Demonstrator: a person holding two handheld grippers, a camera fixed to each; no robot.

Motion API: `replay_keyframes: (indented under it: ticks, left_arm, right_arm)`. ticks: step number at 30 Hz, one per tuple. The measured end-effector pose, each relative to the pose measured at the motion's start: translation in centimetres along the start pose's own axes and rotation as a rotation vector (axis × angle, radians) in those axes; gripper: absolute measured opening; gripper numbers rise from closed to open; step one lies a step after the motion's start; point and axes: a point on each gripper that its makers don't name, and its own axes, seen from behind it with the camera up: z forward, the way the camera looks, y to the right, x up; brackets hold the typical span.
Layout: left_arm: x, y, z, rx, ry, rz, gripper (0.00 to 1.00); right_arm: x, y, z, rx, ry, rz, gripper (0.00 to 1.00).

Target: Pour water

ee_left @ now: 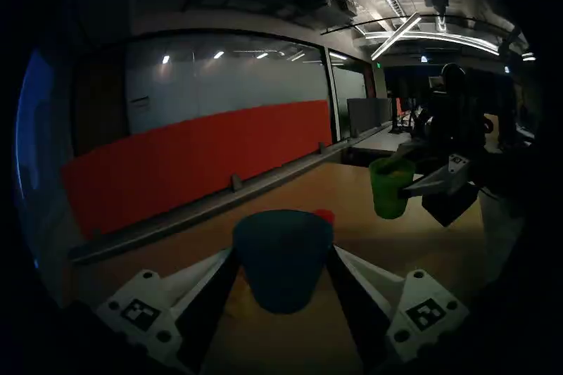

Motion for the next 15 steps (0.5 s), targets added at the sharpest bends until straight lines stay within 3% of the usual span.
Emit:
replay_keyframes:
  ticks: [15]
  left_arm:
    - [-4.9,1.6,1.4,-0.052,-0.128,0.015,0.85]
  right_arm:
    - [-3.1,-0.1,0.1,0.034,-0.109,-0.003,1.0]
